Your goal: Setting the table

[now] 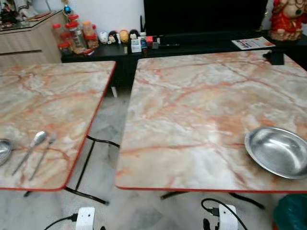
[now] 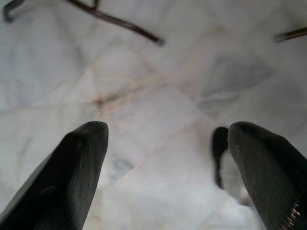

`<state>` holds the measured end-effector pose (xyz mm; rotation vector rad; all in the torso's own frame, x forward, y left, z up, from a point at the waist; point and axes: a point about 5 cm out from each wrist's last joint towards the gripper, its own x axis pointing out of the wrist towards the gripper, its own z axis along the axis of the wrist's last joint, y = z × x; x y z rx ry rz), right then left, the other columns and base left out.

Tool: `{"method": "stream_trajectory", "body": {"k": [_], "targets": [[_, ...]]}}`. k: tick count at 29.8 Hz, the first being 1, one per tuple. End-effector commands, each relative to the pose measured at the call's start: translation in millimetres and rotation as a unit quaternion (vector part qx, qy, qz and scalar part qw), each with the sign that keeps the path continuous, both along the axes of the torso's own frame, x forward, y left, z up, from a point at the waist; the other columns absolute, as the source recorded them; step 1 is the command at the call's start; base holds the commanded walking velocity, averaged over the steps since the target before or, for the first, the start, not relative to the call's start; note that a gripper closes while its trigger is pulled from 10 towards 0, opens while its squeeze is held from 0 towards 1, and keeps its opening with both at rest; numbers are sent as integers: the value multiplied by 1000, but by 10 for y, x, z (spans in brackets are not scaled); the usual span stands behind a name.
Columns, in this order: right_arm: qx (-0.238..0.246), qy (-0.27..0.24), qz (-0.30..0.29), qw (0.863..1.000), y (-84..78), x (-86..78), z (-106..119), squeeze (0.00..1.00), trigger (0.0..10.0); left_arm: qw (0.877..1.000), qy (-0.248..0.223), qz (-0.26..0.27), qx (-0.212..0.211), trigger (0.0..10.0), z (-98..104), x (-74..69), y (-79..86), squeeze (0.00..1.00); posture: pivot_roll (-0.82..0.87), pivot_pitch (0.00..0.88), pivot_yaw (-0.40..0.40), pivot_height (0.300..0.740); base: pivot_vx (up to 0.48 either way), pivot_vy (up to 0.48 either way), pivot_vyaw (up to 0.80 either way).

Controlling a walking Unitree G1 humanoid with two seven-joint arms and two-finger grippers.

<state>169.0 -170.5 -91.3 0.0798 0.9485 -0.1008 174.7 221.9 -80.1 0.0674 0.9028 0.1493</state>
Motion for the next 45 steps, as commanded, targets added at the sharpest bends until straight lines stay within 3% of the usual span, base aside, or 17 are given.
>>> {"method": "stream_trajectory", "body": {"k": [1, 30, 35, 45], "targets": [[-6, 0, 4, 1000, -38, -8, 1, 0, 10000, 1000, 15, 7, -4, 10000, -48, -91, -19, 0, 26, 0, 62, 740, 0, 480, 800], [2, 4, -19, 1000, -64, -29, -8, 0, 10000, 1000, 16, 18, -5, 10000, -54, -110, -4, 0, 29, 3, 57, 740, 0, 480, 99], [3, -1, -16, 1000, -69, 5, 8, 0, 10000, 1000, 16, 18, -5, 10000, -53, -109, -4, 0, 29, 0, 52, 740, 0, 480, -729], [-2, -7, -3, 1000, -58, 38, 23, 0, 10000, 1000, 17, 14, -3, 10000, -54, -111, -5, 0, 34, 0, 46, 740, 0, 480, 0]]}}
